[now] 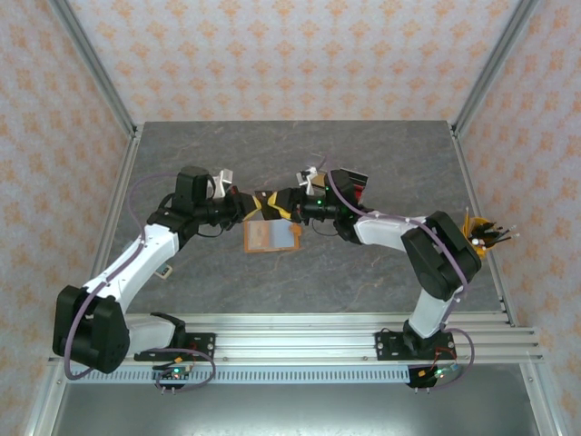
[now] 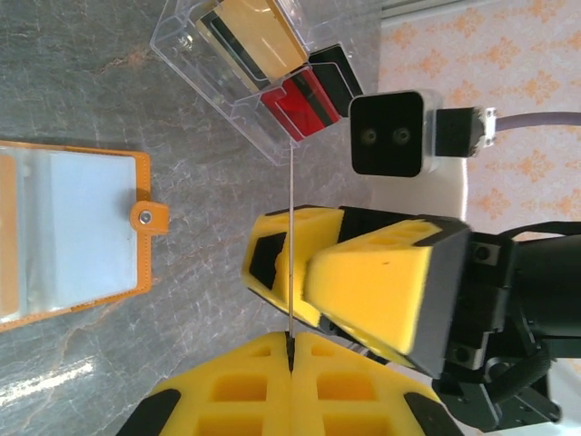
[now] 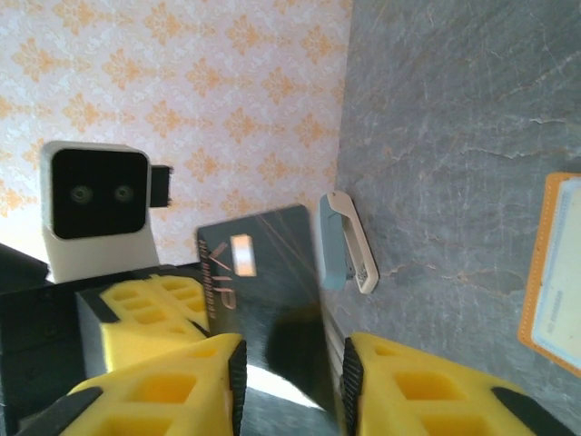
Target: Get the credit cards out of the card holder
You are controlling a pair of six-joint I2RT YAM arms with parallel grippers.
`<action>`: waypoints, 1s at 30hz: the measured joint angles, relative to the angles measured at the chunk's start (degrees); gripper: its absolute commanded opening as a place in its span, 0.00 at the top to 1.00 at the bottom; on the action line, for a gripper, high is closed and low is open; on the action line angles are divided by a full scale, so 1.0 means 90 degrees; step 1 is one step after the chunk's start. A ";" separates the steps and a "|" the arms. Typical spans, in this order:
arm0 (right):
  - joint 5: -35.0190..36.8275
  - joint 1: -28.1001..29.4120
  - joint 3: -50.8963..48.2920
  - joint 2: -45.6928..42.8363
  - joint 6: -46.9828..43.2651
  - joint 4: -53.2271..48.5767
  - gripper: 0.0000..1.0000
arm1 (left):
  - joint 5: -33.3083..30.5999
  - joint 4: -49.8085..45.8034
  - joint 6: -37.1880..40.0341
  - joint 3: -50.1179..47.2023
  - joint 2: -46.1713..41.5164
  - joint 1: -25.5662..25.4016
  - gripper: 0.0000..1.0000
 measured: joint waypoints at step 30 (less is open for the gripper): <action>0.4522 -0.1044 0.2526 -0.1496 -0.7779 -0.7057 1.00 | -0.2922 -0.3555 0.1615 0.0481 -0.0913 0.0029 0.00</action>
